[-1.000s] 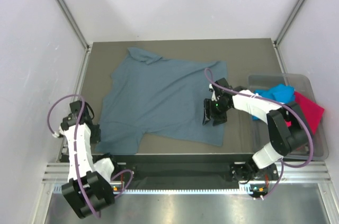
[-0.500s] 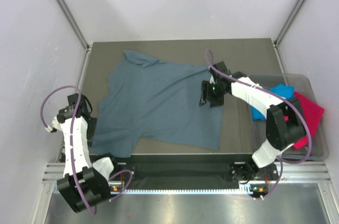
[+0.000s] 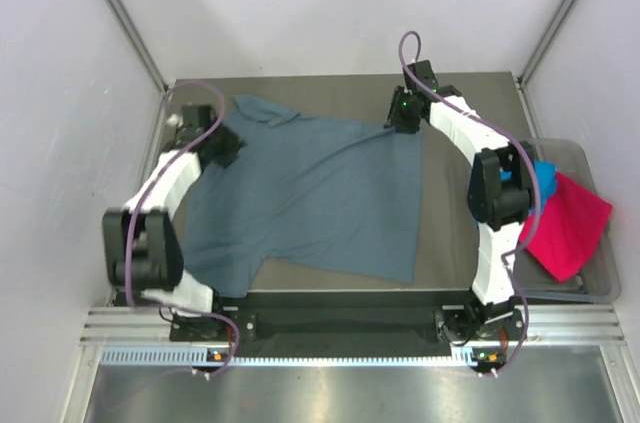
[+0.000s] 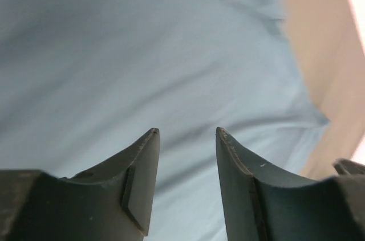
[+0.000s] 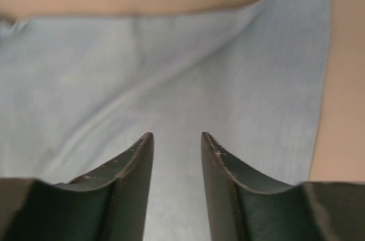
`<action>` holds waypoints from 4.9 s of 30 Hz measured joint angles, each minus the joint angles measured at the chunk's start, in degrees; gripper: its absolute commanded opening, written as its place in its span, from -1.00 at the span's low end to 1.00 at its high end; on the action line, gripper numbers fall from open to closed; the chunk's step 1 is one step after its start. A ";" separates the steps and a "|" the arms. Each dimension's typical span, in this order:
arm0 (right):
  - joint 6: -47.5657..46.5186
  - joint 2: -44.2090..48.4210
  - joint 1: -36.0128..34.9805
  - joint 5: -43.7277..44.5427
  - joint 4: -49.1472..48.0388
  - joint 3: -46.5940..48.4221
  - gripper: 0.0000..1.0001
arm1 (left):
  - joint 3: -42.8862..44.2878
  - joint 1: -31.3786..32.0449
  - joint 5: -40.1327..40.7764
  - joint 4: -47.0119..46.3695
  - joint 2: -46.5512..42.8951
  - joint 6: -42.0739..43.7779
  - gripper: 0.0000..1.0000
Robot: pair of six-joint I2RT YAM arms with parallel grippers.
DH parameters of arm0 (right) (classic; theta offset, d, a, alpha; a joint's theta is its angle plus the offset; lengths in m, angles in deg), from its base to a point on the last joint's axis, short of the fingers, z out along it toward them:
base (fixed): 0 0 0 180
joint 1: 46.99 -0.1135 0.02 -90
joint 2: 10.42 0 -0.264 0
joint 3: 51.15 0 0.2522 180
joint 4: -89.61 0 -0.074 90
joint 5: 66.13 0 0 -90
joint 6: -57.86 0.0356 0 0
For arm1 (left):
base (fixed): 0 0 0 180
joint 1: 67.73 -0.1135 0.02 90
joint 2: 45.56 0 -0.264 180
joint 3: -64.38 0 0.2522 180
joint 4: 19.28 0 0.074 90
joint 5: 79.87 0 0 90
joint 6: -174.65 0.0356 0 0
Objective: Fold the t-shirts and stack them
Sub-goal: Flatten the tshirt out
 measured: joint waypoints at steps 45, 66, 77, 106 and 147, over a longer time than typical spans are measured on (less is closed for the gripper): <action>1.66 -6.69 2.78 -1.49 -10.86 -3.98 -0.45 | 74.40 4.26 -21.73 -48.43 72.83 -6.08 0.06; -9.92 -5.53 -1.07 1.16 3.78 -5.64 0.24 | 33.81 -4.35 -1.64 -0.39 35.15 27.23 0.21; -12.94 6.45 -0.76 -4.94 8.07 -20.79 0.29 | 21.46 -15.04 1.31 10.25 24.28 29.35 0.21; -3.61 29.51 -10.62 -16.61 4.15 -55.28 -0.27 | 24.33 -19.26 -4.96 11.63 33.35 30.86 -1.00; -8.35 9.86 -3.74 -11.65 9.81 -11.04 0.44 | 10.05 -11.80 -5.81 -8.41 12.37 10.62 -0.36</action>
